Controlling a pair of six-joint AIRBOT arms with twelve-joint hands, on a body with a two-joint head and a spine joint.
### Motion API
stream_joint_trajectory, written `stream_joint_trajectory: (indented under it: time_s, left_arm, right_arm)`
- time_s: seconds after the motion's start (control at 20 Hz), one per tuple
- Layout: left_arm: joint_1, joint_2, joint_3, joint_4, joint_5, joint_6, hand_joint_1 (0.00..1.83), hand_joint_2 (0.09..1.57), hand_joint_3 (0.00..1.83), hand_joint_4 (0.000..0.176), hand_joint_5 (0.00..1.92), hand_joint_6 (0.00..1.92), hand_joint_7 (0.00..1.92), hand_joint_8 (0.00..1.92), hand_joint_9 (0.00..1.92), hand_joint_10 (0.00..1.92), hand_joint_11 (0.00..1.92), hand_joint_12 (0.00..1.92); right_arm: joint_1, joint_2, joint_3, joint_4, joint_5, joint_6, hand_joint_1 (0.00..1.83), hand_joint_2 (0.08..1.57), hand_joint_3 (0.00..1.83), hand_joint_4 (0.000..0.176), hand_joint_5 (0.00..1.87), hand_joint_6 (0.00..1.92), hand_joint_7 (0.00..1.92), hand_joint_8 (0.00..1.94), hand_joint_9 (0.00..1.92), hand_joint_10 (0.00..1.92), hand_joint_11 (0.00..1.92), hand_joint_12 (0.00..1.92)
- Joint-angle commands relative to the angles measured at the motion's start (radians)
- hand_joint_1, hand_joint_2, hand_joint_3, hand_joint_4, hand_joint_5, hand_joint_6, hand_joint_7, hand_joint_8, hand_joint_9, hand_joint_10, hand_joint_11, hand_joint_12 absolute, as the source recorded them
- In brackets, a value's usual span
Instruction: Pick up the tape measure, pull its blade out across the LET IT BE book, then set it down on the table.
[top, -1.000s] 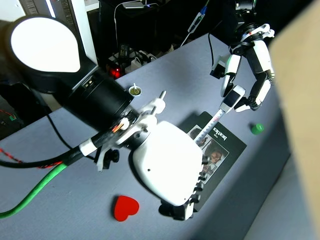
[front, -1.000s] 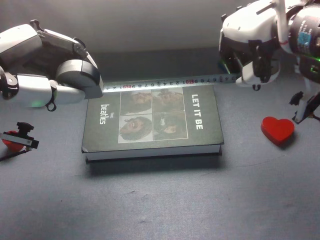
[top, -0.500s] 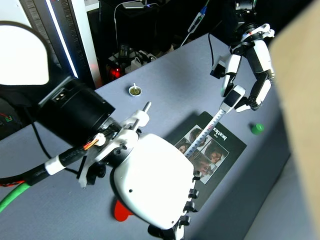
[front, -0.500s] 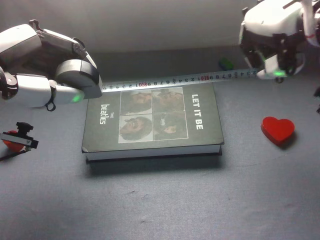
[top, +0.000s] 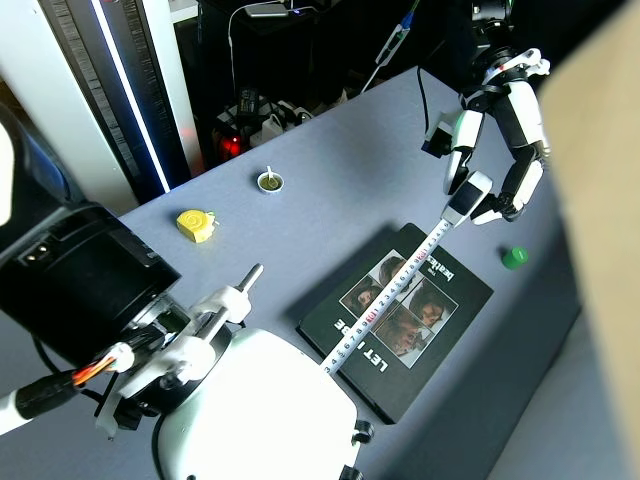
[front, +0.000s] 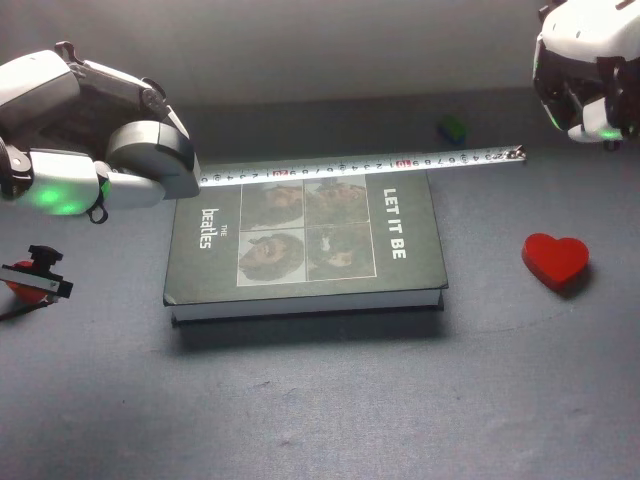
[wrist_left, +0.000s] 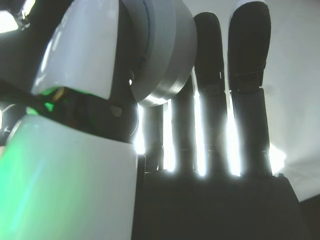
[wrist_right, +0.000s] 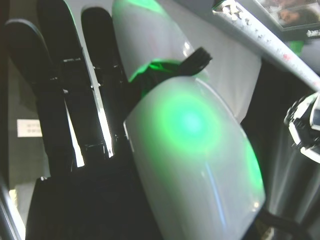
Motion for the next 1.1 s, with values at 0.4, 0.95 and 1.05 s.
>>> stream_joint_trajectory:
  time_s: [0.4, 0.95, 1.05]
  left_arm:
    - [0.097, -0.015, 0.070, -0.015, -0.172, -0.134, 1.38, 1.13, 0.00, 0.000, 0.89, 0.86, 0.89, 1.15, 0.95, 1.29, 0.97, 1.14]
    - [0.202, -0.068, 0.179, 0.074, -0.250, -0.263, 1.37, 1.14, 0.00, 0.000, 0.84, 0.92, 0.88, 1.18, 0.95, 1.28, 0.99, 1.12]
    - [0.207, -0.078, 0.196, 0.115, -0.257, -0.294, 1.37, 1.14, 0.00, 0.000, 0.83, 0.93, 0.87, 1.18, 0.95, 1.28, 0.99, 1.12]
  right_arm:
    - [0.058, 0.026, -0.073, -0.059, 0.014, 0.025, 1.21, 1.14, 0.00, 0.004, 0.88, 1.10, 0.99, 1.02, 1.04, 0.51, 0.82, 1.15]
    - [0.050, 0.028, -0.274, -0.196, -0.102, 0.254, 1.37, 1.13, 0.00, 0.000, 0.87, 1.10, 0.97, 0.96, 0.90, 1.24, 0.82, 1.18]
    - [0.053, 0.019, -0.290, -0.196, -0.175, 0.266, 1.23, 1.14, 0.00, 0.000, 0.87, 1.13, 0.98, 1.00, 0.90, 0.89, 0.79, 1.18]
